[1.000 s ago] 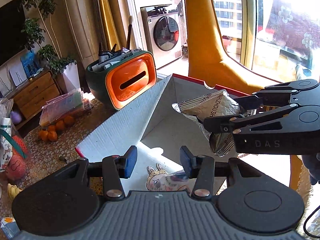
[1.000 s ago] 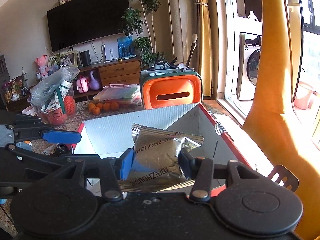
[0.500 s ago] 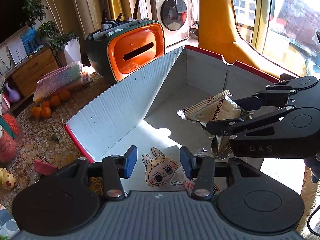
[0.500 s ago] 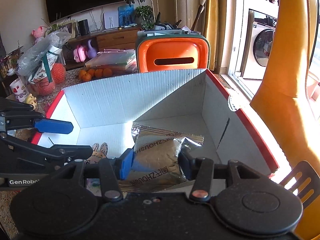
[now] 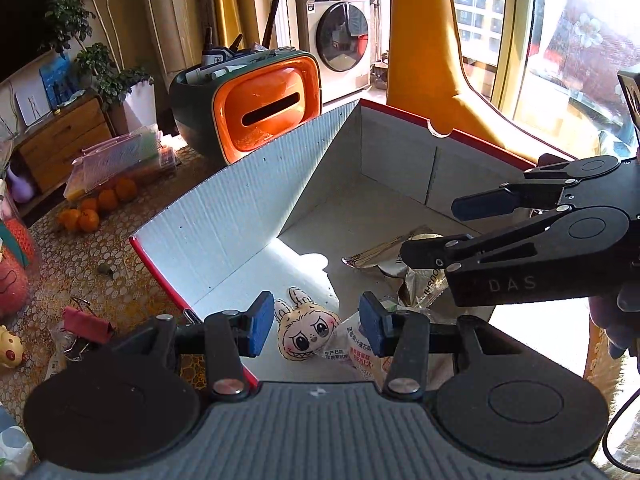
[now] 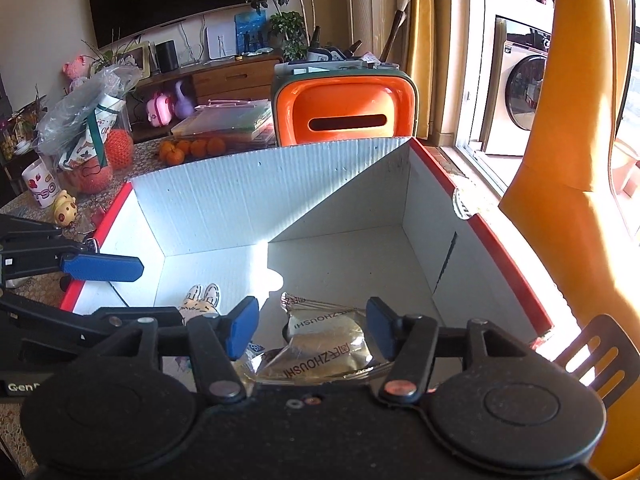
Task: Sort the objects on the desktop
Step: 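Open right tool dropping foil bag into box while left releases bread bag there, then withdraw both open tools from the red box toward the table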
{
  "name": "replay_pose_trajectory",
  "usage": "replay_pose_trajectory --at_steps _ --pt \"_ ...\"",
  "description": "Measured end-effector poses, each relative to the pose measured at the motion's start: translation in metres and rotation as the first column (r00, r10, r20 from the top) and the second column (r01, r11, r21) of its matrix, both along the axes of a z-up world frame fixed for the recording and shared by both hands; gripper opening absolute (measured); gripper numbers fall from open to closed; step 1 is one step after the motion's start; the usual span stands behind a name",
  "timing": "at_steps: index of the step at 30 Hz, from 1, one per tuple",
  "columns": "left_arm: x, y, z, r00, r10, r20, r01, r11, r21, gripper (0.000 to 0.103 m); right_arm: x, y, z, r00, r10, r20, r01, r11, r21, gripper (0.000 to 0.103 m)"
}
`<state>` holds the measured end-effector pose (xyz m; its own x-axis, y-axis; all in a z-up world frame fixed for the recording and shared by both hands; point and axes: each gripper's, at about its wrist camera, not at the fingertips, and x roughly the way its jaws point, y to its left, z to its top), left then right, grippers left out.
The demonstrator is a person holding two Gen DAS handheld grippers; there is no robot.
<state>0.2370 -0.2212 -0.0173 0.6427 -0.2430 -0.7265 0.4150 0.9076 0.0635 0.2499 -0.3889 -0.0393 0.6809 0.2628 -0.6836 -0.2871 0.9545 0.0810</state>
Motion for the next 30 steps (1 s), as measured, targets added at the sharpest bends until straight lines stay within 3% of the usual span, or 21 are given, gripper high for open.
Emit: replay_pose_trajectory --at_steps 7,10,18,30 --pt "-0.016 0.012 0.016 0.999 0.017 0.035 -0.015 0.999 -0.036 0.049 -0.013 0.001 0.008 1.0 -0.005 0.014 0.005 1.0 0.019 0.067" --pt "-0.022 0.018 0.022 0.998 0.027 0.05 -0.024 0.998 -0.054 0.057 -0.02 0.001 0.012 1.0 -0.003 0.03 0.002 1.0 0.028 0.076" --pt "-0.039 0.031 0.032 0.997 0.032 0.072 -0.026 0.996 -0.08 0.071 -0.039 0.009 0.024 0.998 0.005 0.066 -0.008 0.999 0.049 0.083" --pt "-0.069 0.066 0.04 0.994 0.062 0.094 -0.052 0.993 -0.107 0.075 -0.074 0.027 0.04 0.993 0.002 0.115 -0.01 0.997 0.075 0.094"
